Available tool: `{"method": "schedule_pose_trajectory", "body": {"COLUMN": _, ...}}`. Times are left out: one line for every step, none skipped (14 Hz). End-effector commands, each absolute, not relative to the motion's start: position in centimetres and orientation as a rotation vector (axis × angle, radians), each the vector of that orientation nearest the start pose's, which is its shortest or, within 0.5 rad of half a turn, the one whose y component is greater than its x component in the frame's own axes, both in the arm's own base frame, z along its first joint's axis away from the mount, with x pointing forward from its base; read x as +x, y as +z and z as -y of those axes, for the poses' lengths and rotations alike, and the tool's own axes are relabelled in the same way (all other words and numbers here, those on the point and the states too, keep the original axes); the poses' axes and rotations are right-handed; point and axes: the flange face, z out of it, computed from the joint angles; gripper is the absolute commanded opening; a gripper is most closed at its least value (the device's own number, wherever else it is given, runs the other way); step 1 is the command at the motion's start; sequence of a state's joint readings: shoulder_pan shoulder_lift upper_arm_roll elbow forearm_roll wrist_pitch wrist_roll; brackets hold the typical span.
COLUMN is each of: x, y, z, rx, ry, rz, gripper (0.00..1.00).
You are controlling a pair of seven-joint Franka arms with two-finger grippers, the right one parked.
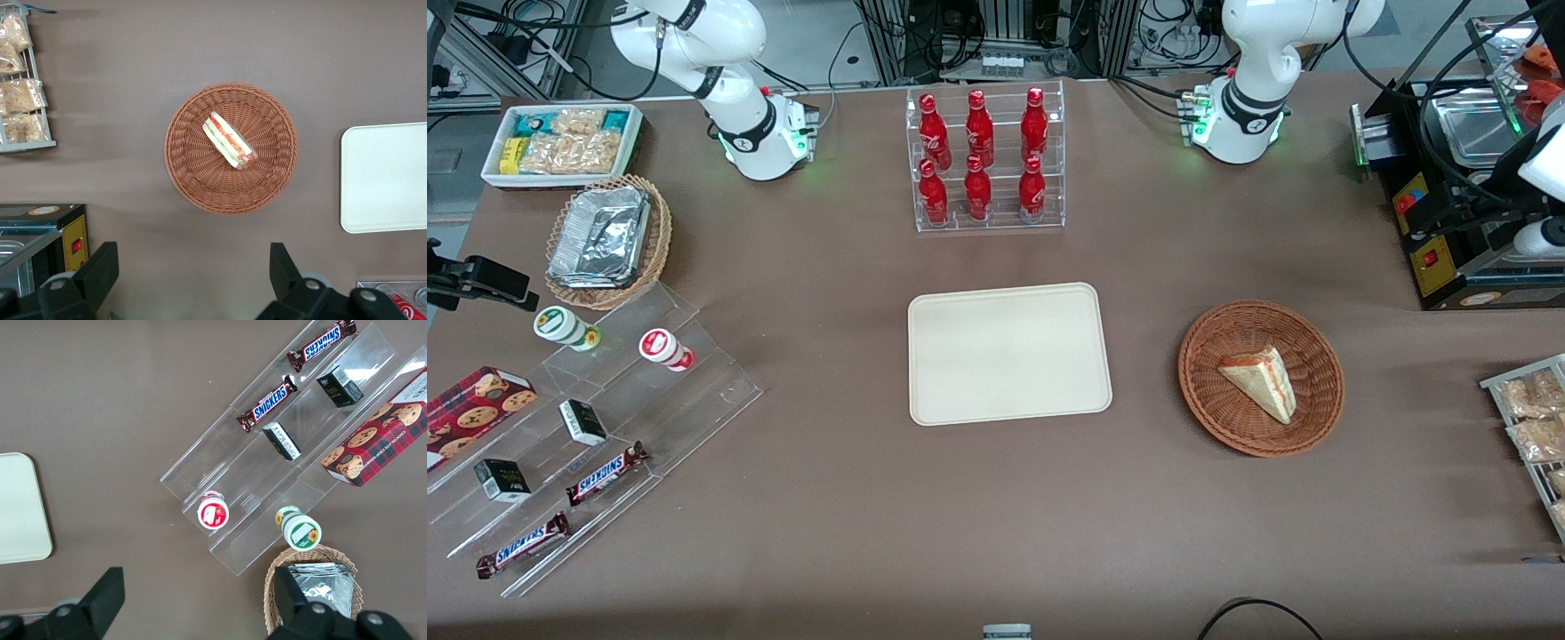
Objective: Place sandwich from basket to tray
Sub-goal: 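Move the left gripper over the wicker basket holding the sandwich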
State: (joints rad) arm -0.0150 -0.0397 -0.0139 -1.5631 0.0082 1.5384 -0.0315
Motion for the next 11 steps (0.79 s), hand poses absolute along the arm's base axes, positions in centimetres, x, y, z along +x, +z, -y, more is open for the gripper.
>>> {"method": "schedule_pose_trajectory", "body": {"x": 53.9, "y": 64.9, "z": 1.6, "rx": -3.145, "ry": 0.012, "rz": 0.002, "gripper": 1.00}}
{"method": "schedule_pose_trajectory", "body": {"x": 54.3, "y": 64.4, "z": 1.7, "rx": -3.145, "ry": 0.019, "rz": 0.002, "gripper": 1.00}}
{"method": "schedule_pose_trajectory", "body": {"x": 54.7, "y": 63.1, "z": 1.9, "rx": -3.135, "ry": 0.052, "rz": -0.002, "gripper": 1.00}}
{"method": "schedule_pose_trajectory", "body": {"x": 54.9, "y": 62.0, "z": 1.9, "rx": -3.130, "ry": 0.071, "rz": -0.004, "gripper": 1.00}}
{"method": "schedule_pose_trajectory", "body": {"x": 55.3, "y": 60.2, "z": 2.0, "rx": -3.129, "ry": 0.086, "rz": 0.007, "gripper": 1.00}}
{"method": "schedule_pose_trajectory", "body": {"x": 55.5, "y": 58.0, "z": 2.1, "rx": -3.127, "ry": 0.097, "rz": 0.018, "gripper": 1.00}}
{"method": "schedule_pose_trajectory", "body": {"x": 55.8, "y": 55.6, "z": 2.4, "rx": -3.128, "ry": 0.071, "rz": 0.019, "gripper": 1.00}}
{"method": "schedule_pose_trajectory", "body": {"x": 55.7, "y": 52.7, "z": 3.9, "rx": -3.126, "ry": 0.032, "rz": 0.028, "gripper": 1.00}}
{"method": "schedule_pose_trajectory", "body": {"x": 55.6, "y": 50.5, "z": 4.5, "rx": -3.125, "ry": 0.002, "rz": 0.115, "gripper": 1.00}}
{"method": "schedule_pose_trajectory", "body": {"x": 55.5, "y": 48.5, "z": 4.9, "rx": -3.120, "ry": -0.020, "rz": 0.252, "gripper": 1.00}}
{"method": "schedule_pose_trajectory", "body": {"x": 55.3, "y": 46.7, "z": 5.6, "rx": -3.115, "ry": -0.051, "rz": 0.350, "gripper": 1.00}}
